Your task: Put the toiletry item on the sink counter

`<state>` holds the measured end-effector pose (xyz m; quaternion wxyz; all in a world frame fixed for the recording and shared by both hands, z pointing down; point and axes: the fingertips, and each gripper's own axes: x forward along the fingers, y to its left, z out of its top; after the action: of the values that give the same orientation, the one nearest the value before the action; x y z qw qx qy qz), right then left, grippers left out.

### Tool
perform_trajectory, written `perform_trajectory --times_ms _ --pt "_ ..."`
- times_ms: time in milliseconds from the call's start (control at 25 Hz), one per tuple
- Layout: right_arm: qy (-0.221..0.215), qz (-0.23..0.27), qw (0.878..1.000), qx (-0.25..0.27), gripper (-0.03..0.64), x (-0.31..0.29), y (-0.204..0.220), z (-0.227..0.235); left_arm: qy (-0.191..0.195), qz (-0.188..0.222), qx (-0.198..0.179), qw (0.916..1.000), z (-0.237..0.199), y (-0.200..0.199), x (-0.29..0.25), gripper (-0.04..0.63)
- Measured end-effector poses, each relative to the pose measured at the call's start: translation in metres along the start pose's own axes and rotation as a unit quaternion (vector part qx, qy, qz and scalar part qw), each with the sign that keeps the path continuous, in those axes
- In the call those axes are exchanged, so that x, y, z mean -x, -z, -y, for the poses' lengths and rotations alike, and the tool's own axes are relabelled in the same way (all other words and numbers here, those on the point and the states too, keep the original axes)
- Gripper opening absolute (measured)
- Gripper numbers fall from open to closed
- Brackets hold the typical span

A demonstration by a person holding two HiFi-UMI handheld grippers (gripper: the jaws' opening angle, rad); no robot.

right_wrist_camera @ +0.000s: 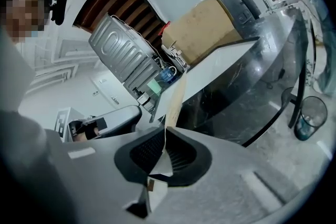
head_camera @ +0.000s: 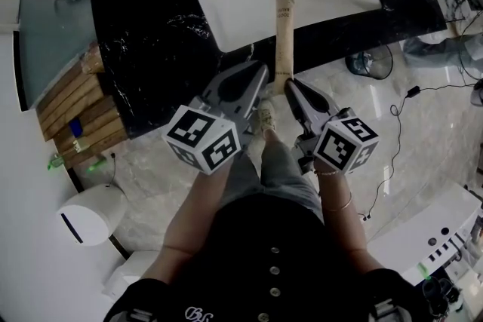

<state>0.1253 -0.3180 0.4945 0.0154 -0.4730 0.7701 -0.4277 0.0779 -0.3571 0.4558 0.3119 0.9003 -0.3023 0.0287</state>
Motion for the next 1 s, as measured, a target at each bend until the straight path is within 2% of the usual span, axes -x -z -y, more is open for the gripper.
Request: perform_trajectory --times_ms 440,640,840,1000 --pt "0.024 0.005 1.000 0.017 0.021 -0.001 0.003 0.007 0.007 -0.010 -0.002 0.9999 0.008 0.009 -0.001 0.017" --pt "0.037 0.003 0.999 0.027 0.070 0.001 0.003 0.009 0.011 -0.012 -0.005 0.9998 0.012 0.011 -0.002 0.017" --pt "0.055 0.004 0.998 0.039 0.162 0.004 0.001 0.012 0.016 -0.015 -0.009 0.9997 0.017 0.012 -0.001 0.017" --pt "0.054 0.014 0.997 0.049 0.173 0.007 -0.006 0.007 0.020 -0.013 -0.015 0.9996 0.023 0.008 0.000 0.017"
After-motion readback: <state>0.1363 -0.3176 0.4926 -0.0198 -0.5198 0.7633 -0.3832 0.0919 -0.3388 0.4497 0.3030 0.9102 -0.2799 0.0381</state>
